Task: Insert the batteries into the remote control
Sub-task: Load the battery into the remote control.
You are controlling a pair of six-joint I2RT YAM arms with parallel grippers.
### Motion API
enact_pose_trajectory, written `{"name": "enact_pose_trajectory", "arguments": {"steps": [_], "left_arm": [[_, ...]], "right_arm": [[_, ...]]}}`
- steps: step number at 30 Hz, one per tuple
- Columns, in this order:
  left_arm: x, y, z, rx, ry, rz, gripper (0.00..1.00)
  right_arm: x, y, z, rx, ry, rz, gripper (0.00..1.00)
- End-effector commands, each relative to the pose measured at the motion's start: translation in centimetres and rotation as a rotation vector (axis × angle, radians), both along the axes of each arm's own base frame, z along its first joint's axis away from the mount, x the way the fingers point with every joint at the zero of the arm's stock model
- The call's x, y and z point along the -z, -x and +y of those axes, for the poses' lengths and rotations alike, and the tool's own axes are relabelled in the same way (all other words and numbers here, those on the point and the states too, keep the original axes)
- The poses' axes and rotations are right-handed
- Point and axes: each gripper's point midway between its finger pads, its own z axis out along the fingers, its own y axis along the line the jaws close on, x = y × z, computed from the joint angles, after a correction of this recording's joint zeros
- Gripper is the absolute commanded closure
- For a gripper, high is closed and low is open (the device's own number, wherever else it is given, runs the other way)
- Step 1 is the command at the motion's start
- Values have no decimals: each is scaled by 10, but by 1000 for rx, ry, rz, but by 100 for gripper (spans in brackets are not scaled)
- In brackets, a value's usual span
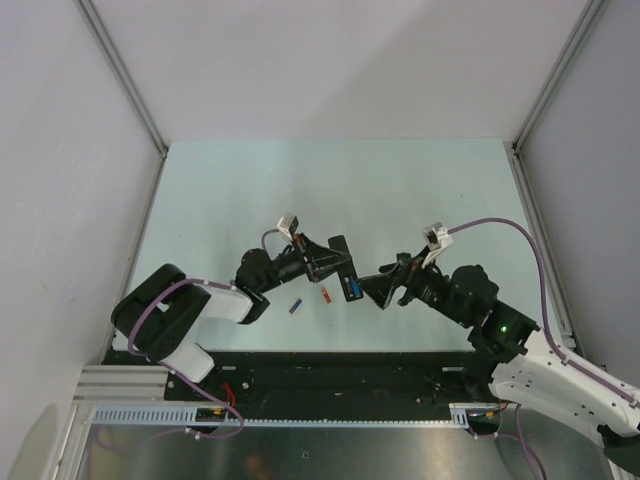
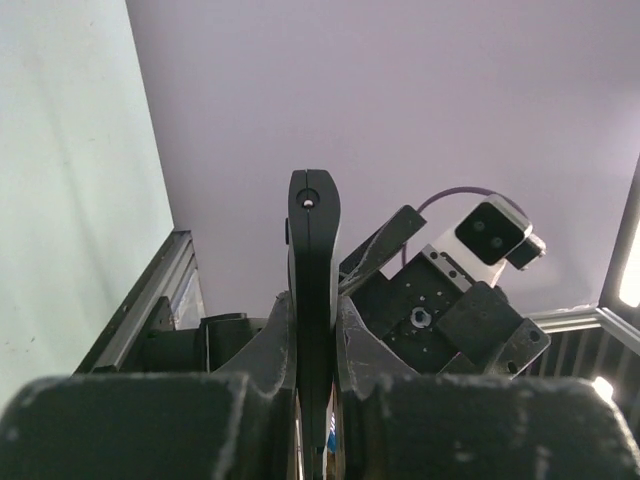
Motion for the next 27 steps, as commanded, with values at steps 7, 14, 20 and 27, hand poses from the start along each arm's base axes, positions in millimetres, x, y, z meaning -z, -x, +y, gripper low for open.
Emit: {"name": "enact_pose_trajectory", "arguments": {"steps": [7,14,20,27], "left_arm": [[-93,14,15,7,261,-260,100],[-99,15,17,0,268,-270,100],[-102,18,18,4,270,-277,100],[-104,22,20,8,272,-282,100]], "right_arm": [[-22,19,17,-218,-177,-84,6],[-5,19,22,-257,-166,-49,8],[-1,17,21,-268,-174,-45,11],[2,13,21,-273,-186,-31,14]]}}
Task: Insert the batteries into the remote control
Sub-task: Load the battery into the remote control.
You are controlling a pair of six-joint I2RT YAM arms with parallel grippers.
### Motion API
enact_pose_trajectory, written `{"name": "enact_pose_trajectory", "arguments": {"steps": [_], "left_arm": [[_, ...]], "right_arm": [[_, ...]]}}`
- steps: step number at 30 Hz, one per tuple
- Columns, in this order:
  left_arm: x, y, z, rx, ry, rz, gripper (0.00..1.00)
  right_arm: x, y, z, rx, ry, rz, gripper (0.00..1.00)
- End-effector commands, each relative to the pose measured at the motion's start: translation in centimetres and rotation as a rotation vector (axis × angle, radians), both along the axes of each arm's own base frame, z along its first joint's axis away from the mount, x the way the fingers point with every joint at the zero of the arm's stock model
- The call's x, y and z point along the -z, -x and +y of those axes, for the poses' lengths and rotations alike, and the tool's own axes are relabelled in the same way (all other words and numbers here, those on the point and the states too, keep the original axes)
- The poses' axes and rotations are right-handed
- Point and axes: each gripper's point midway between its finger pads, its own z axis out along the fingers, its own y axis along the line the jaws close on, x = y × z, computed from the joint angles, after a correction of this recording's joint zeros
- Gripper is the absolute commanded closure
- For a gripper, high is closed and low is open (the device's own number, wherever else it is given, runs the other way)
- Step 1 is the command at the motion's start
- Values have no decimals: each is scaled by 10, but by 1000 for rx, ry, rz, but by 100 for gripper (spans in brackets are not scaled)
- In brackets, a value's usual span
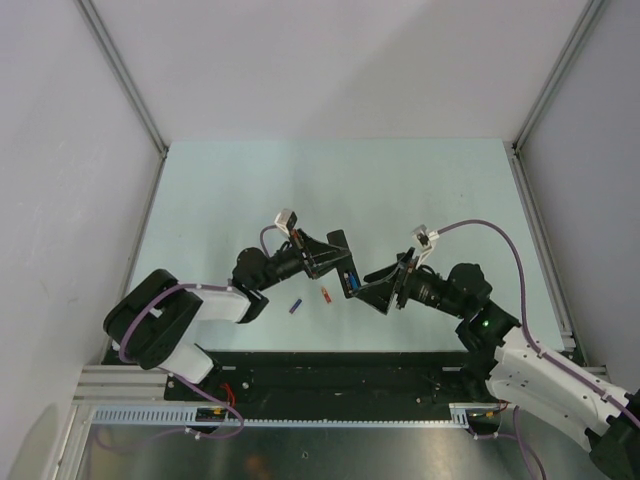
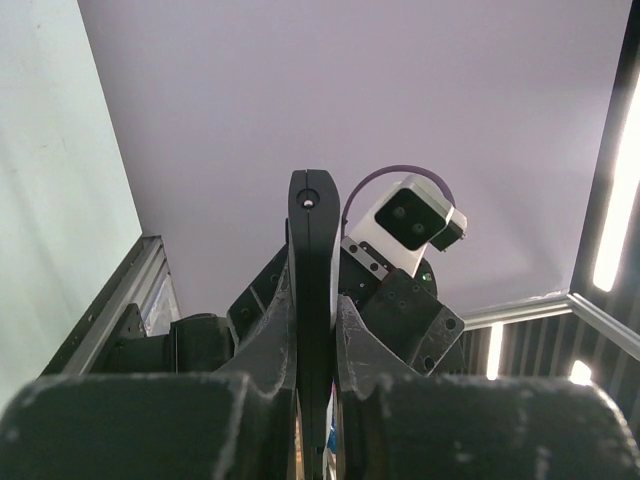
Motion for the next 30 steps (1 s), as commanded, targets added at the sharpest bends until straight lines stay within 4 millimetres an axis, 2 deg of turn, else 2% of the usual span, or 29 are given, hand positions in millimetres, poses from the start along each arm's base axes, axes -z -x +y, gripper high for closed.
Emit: {"name": "enact_pose_trajectory", "arguments": {"steps": [1,30], "left_arm": [[-74,21,18,-3,207,-255,100],[-79,28,19,13,217,-265,100]], "right_arm": [[-13,1,3,-30,-45,-35,14],[-4,-4,4,-35,-28,-12,20]]}}
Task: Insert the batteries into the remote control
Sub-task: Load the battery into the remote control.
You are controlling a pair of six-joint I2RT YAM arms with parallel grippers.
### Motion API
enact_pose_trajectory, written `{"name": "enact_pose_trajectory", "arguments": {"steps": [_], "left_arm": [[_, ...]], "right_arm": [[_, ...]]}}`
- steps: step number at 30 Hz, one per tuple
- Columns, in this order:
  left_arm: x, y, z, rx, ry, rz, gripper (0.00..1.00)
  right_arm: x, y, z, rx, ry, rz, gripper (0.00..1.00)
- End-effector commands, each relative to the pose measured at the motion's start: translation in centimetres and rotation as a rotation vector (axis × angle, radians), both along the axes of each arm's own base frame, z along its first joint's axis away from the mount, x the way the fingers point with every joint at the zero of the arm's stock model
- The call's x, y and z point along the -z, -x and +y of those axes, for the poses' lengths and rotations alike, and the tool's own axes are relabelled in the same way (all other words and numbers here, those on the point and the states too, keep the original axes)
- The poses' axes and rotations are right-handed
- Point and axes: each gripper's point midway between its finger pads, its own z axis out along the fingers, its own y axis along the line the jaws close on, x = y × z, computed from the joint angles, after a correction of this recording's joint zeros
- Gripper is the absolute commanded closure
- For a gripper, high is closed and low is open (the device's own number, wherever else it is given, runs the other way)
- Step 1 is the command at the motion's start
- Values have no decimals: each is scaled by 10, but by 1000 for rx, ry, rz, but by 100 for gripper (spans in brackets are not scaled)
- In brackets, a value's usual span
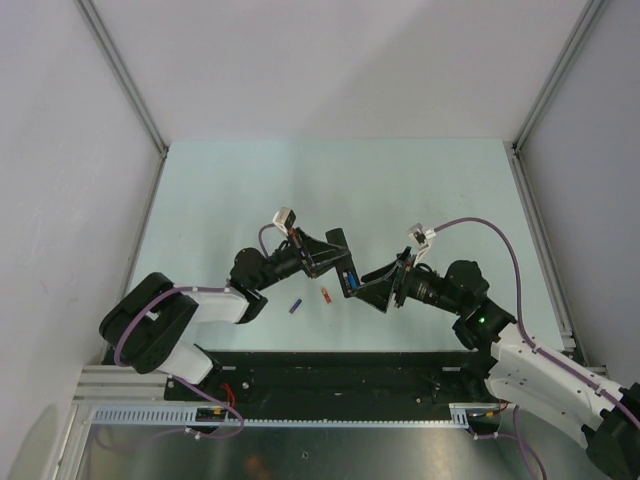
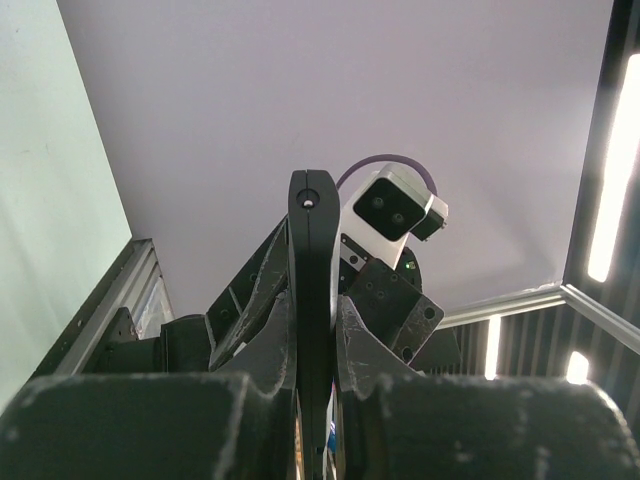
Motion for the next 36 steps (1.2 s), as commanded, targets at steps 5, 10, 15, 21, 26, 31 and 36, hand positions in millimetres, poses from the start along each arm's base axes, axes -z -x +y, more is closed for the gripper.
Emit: {"name": "enact_pose_trajectory", "arguments": {"steps": [5,10,15,21,26,31,36], "left_arm": [[-70,27,16,17,201,-247,100],[-70,30,14,24,202,-250,100],[-70,32,14,28,200,-257,100],[-69,37,13,38,198,-261,100],[-71,40,11,47,201,-269,100],[-73,42,10,53,204,-276,100],[-74,45,10,57,205,-284,100]], "right_arm": [[-3,-5,2,1,-20,3,22],[0,-10,2,18,-16,19,23],[-1,-12,2,21,-27,30,23],[-3,-14,4,13,-46,49,23],[-1,-15,7,5,-54,73,25],[-4,-16,9,-4,-71,84,29],[-4,-18,11,-7,-84,97,34]]}}
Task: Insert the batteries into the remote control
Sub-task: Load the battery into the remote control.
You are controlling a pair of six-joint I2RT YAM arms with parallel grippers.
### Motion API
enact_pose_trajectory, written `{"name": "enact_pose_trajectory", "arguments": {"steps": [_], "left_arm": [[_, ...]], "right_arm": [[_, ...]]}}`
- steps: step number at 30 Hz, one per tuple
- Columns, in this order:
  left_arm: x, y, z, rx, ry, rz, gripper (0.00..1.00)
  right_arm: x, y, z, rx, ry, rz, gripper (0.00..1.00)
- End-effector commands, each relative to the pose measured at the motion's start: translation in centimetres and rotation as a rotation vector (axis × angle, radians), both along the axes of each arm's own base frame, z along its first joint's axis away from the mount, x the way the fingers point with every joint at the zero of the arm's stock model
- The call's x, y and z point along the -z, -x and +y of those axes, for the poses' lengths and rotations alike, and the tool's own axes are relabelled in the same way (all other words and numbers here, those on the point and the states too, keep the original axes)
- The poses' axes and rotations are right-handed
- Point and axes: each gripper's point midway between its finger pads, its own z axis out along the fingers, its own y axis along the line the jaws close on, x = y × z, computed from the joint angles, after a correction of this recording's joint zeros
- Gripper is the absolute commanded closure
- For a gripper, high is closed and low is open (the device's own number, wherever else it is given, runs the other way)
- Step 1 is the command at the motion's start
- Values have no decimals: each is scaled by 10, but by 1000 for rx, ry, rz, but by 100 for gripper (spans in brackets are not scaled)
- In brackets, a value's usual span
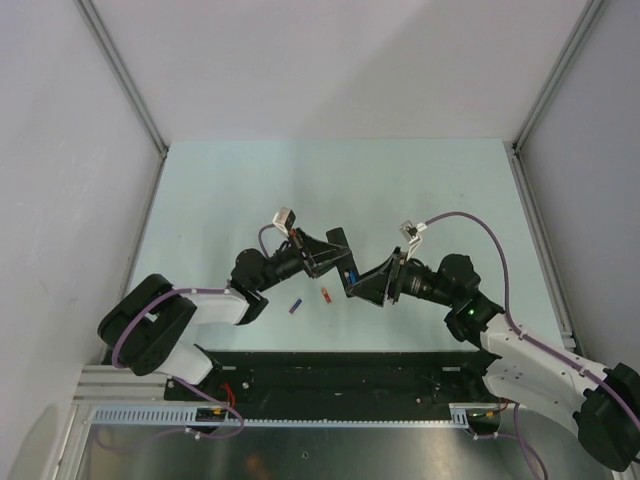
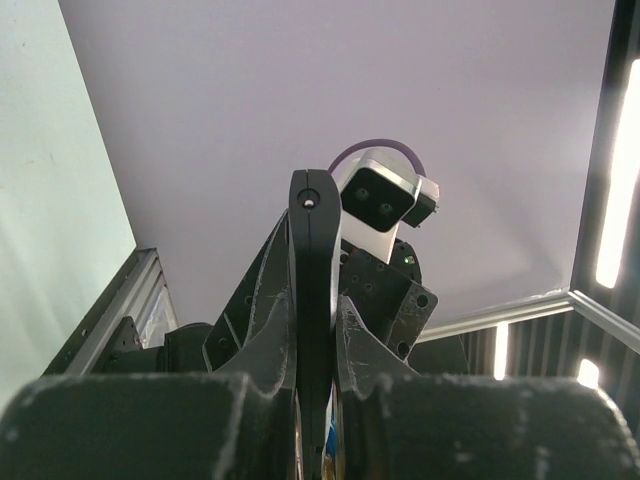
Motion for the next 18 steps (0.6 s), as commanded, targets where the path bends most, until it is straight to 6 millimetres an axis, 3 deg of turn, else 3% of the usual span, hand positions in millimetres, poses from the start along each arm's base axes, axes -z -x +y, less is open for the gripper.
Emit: {"name": "enact_pose_trajectory", "arguments": {"steps": [1,18], "left_arm": [[-73,43,14,73,206,-280,100],[-80,47,16,76,220,-301,100]], "right_arm": [[-6,-16,-2,59,-29,-2,34],[1,-18,1,50,-47,55,50]]}}
